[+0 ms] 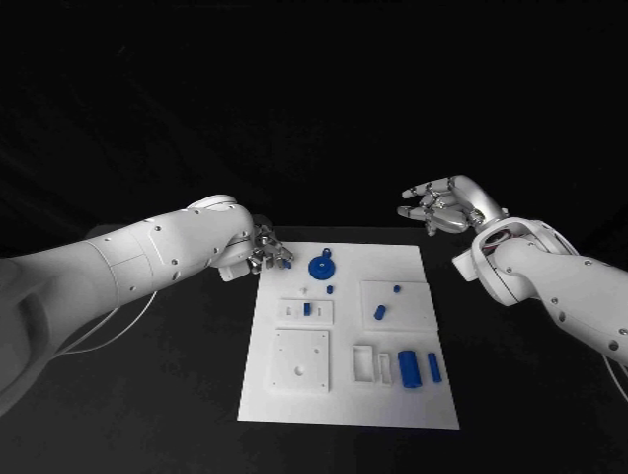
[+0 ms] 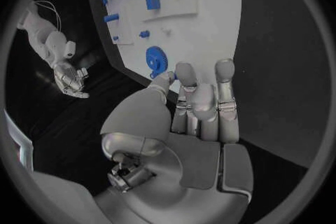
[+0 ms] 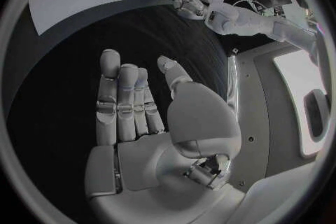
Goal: Assemble the parts on the task board
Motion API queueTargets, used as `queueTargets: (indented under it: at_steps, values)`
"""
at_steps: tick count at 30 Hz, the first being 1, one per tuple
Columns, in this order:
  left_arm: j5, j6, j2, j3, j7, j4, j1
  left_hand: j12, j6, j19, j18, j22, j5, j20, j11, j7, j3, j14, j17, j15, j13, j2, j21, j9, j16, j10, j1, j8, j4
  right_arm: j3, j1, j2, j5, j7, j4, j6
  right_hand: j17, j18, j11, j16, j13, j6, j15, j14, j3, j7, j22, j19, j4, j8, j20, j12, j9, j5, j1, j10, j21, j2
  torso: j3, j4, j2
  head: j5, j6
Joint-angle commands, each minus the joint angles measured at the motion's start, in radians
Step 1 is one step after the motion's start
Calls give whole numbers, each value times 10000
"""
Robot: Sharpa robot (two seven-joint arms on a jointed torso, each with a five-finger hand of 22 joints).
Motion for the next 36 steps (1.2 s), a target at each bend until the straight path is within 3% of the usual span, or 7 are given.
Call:
queueTargets:
  at_steps: [1,9,15,20,24,32,36]
  values:
    - [255,-184,-207,4,-132,469,95,-70,74,28,115,199,91,68,-8,-16,1649,69,47,-21,22,-39,49,22,33,66,-104,-37,-1639,6,1,-23,-37,37,9,64,1,51,-28,28,11,50,-72,15,-11,-1,278,59,55,-30,17,28,-11,11,-118,6,23,-15,3,42,-26,-6,-26]
    - [268,-154,-915,-3,-368,1790,301,-96,154,30,140,200,268,96,-21,-34,1668,115,134,-21,35,-93,85,41,56,127,-136,-69,-1686,5,0,-45,-31,37,5,64,1,51,-28,28,11,50,-72,15,-11,-1,278,59,55,-30,17,28,-11,11,-118,6,23,-15,4,108,-68,-36,-74]
    - [50,-157,-1354,-24,-510,2708,358,-132,218,26,174,199,371,132,-28,-43,1691,151,201,-16,42,-130,118,49,67,177,-162,-108,-1720,5,-1,-59,-25,35,-12,66,1,51,-28,28,11,50,-72,15,-11,-1,278,59,55,-30,17,28,-11,11,-118,6,23,-15,-3,91,-57,2,-104]
    - [-154,-296,-1597,-107,-575,3205,366,-150,256,26,191,198,414,152,-31,-50,1697,170,229,-13,48,-145,137,53,67,208,-177,-127,-1731,5,-2,-65,-22,33,-34,69,1,51,-28,28,11,50,-72,15,-11,-1,278,59,55,-30,17,28,-11,11,-118,6,23,-15,-3,89,-53,31,-114]
    - [-340,-844,-1788,-290,-523,3601,365,-177,339,80,222,194,593,155,-57,-78,1708,244,280,-33,43,-198,172,51,71,283,-206,-138,-1746,4,-5,-64,-21,33,-65,69,1,51,-28,28,11,50,-72,15,-11,-1,278,59,55,-30,17,28,-11,11,-118,6,23,-15,-1,96,-62,60,-133]
    - [-441,-1454,-2019,-922,-553,4341,358,-285,476,123,224,190,791,139,-84,-98,1756,336,348,-51,45,-288,204,-7,23,418,-248,-226,-1749,4,-16,-35,-18,37,-112,76,4,48,-32,32,15,59,-75,20,-7,-4,283,68,93,-31,14,29,-11,18,-113,13,50,-22,-12,90,-60,88,-180]
    - [-474,-1493,-2027,-1070,-606,4427,338,-296,487,124,223,191,792,139,-84,-99,1762,338,352,-52,55,-289,207,-6,15,428,-245,-238,-1748,4,-23,-22,-18,41,-121,82,4,48,-32,32,15,59,-75,20,-7,-4,283,68,93,-31,14,29,-11,18,-113,13,50,-22,-16,73,-53,91,-195]
